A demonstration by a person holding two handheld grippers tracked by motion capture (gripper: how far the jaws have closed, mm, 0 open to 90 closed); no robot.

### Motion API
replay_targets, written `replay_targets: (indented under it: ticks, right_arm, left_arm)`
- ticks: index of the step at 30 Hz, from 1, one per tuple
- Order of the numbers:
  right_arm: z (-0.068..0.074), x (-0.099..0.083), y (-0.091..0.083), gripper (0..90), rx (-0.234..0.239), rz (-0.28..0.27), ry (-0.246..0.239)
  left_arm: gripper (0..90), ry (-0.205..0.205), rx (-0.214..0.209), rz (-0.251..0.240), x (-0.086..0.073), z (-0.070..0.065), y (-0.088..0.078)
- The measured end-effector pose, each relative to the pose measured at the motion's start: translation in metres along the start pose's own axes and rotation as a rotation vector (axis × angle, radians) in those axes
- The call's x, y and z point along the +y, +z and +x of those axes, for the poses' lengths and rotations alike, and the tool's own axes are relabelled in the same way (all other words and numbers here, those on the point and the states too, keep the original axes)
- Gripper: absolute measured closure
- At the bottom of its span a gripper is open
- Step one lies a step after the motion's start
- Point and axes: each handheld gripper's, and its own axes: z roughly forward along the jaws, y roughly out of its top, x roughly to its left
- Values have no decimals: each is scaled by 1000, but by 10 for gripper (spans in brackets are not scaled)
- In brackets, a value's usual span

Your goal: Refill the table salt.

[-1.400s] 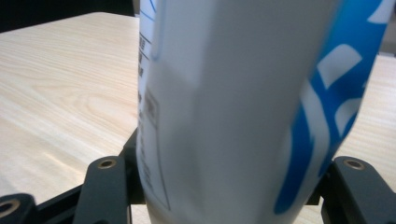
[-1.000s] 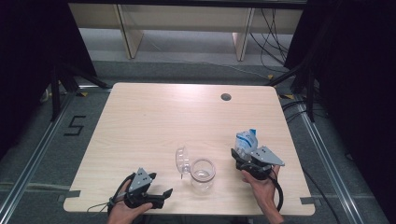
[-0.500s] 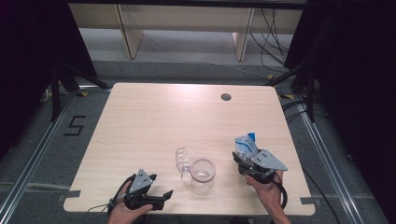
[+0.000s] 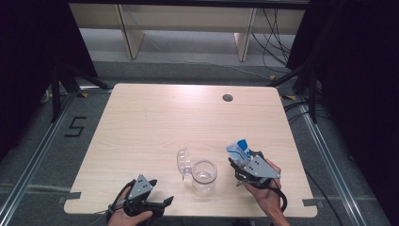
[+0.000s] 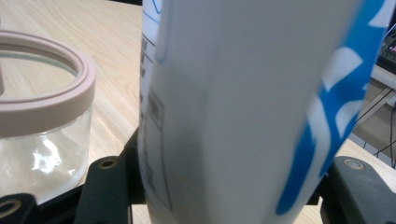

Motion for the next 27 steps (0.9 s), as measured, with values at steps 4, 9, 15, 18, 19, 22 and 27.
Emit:
replay_targets:
  ticks: [4, 9, 15, 18, 19, 22, 27]
  right_arm:
    - [3, 1, 0, 411, -4, 8, -37]
    - [4, 2, 0, 411, 0, 5, -69]
    - [5, 2, 0, 411, 0, 8, -123]
    - [6, 3, -2, 411, -5, 10, -129]
    - [6, 3, -3, 411, 0, 11, -132]
    - [8, 5, -5, 411, -12, 16, -174]
    - [8, 5, -6, 414, -12, 28, -211]
  left_arm:
    - [157, 11, 2, 4, 0, 2, 1]
    - [157, 4, 9, 4, 1, 2, 2]
    - [157, 27, 20, 19, 1, 3, 2]
    - [157, 17, 24, 11, 1, 3, 2]
    - [157, 25, 25, 12, 1, 4, 2]
    - [157, 4, 18, 7, 0, 2, 3]
    - [157, 39, 16, 14, 1, 2, 3]
